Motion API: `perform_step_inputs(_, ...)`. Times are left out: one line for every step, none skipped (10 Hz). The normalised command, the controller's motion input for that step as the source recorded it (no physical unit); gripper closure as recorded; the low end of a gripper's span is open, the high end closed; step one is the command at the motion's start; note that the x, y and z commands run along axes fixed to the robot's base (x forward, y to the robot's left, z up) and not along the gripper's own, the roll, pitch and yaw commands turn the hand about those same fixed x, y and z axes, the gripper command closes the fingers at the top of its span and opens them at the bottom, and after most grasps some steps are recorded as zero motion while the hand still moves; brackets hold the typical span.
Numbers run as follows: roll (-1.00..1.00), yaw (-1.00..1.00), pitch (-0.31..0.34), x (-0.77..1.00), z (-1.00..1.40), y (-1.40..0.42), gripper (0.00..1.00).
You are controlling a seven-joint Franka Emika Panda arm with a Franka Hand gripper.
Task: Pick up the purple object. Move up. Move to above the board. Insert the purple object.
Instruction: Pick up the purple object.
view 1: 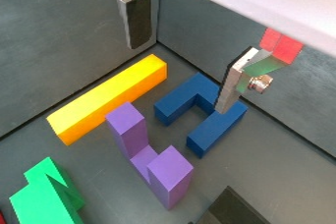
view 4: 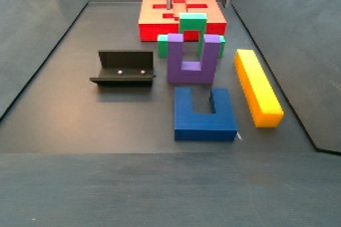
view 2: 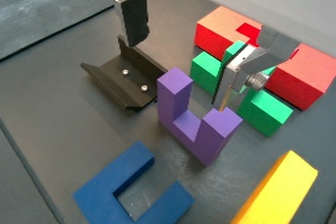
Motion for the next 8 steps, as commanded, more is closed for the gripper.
perform_step_inputs(0.00,0.00,0.109,1.00,-0.46,0.00,0.00)
perform_step_inputs(0.00,0.00,0.081,1.00,-0.42,0.00,0.00)
perform_step_inputs(0.00,0.00,0.023,1.00,-0.34,0.00,0.00)
perform_step_inputs(0.00,0.00,0.000,1.00,-0.28,-0.05,0.00)
perform_step_inputs(0.00,0.00,0.007,1.00,-0.22,-0.18,0.00)
perform_step_inputs(0.05,0.00,0.033,1.00,-0.17,-0.26,0.00)
perform_step_inputs(0.13,0.00,0.131,0.80,-0.09,-0.52,0.00)
perform_step_inputs(0.17,0.00,0.156,0.65,-0.07,-0.58,0.00)
